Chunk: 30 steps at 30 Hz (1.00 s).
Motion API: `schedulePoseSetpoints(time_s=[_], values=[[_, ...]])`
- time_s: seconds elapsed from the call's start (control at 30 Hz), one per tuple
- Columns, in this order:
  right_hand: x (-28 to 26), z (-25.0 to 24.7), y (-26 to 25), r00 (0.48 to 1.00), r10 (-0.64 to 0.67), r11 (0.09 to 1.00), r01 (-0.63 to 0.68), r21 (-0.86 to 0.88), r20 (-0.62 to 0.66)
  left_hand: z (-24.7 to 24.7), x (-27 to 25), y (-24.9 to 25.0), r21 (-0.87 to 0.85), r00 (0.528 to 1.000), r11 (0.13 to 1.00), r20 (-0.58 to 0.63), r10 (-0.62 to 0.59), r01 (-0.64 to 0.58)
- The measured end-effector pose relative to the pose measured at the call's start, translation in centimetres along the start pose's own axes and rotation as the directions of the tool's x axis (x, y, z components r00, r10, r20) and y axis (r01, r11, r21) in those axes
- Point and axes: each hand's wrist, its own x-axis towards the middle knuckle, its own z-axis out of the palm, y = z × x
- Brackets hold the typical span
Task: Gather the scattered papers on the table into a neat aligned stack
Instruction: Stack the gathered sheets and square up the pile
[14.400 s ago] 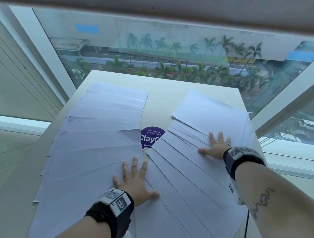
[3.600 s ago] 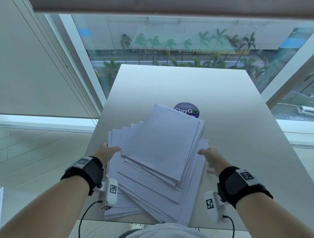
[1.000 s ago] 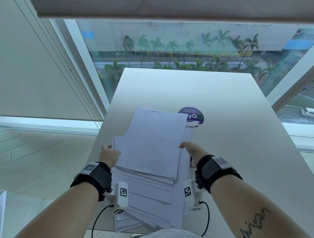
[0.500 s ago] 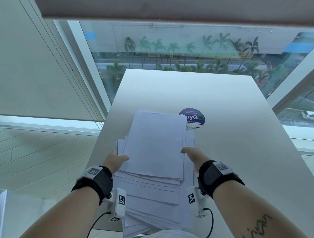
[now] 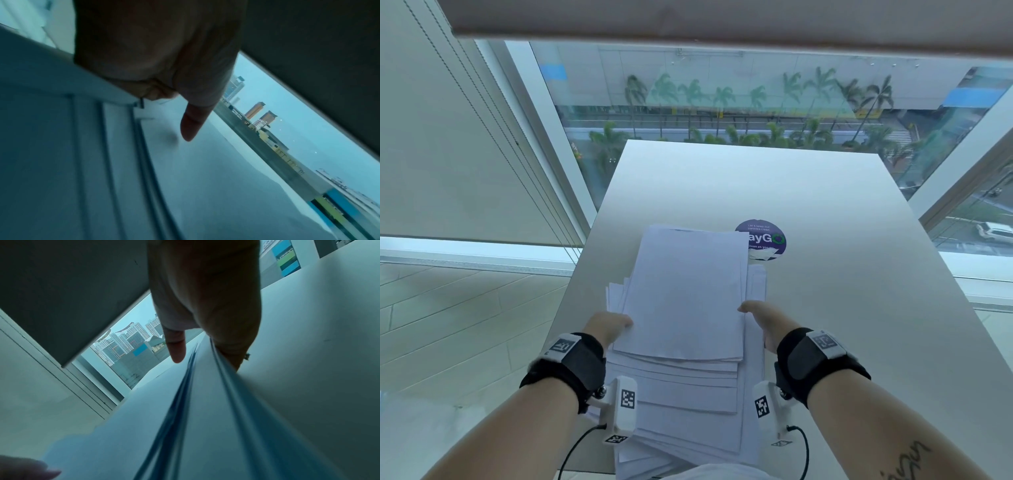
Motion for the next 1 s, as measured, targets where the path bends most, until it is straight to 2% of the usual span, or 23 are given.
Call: schedulePoseSetpoints(time_s=[0.1, 0.3, 0.4, 0.47, 0.5, 0.57, 0.63, 0.73, 0.87, 1.0], values=[[0.3, -0.1, 0.2, 1.0, 0.002, 1.0, -0.002, -0.022, 0.002, -0.3, -0.2, 0.7, 0.08, 0.994, 0.997, 0.113, 0.0, -0.009], [0.1, -0.1, 0.7, 0.996, 0.07, 0.992, -0.064, -0.108, 0.051, -1.1, 0.2, -0.1, -0.156, 0.957, 0.982, 0.282, -0.064, 0.111], [-0.1, 0.3, 0.4, 0.994, 0.062, 0.991, -0.05, -0.128, 0.092, -0.7, -0.4, 0.7, -0.095, 0.955, 0.99, 0.286, -0.076, 0.107], [0.0, 0.2, 0.5, 0.994, 0.062, 0.995, -0.055, -0.077, 0.09, -0.4, -0.7, 1.4, -0.031, 0.98, 0.997, 0.188, -0.068, 0.075], [0.0, 0.0, 0.6, 0.994, 0.066, 0.997, -0.063, -0.044, 0.082, -0.3, -0.4, 1.4, -0.031, 0.995, 0.998, 0.086, -0.045, 0.047], [-0.1, -0.2, 0.5, 0.996, 0.063, 0.998, -0.063, -0.006, 0.07, -0.4, 0.0, 1.3, -0.035, 0.996, 0.999, -0.088, 0.003, -0.006], [0.0, -0.5, 0.2, 0.998, 0.051, 0.999, -0.051, -0.008, 0.026, -0.2, 0.1, 1.0, 0.0, 0.992, 0.999, -0.125, 0.035, -0.035], [0.3, -0.5, -0.4, 0.999, 0.032, 0.999, -0.032, -0.04, -0.004, 0.3, -0.1, 1.1, 0.063, 0.997, 0.997, -0.06, 0.051, -0.047], [-0.2, 0.2, -0.7, 1.0, 0.022, 0.993, -0.023, -0.118, -0.011, 0.0, -0.2, 1.5, 0.152, 0.993, 0.986, 0.107, 0.054, -0.07], [-0.1, 0.5, -0.3, 1.0, 0.014, 0.987, -0.01, -0.16, 0.025, -1.3, 0.3, 0.7, 0.142, 0.972, 0.989, 0.234, 0.016, -0.05]])
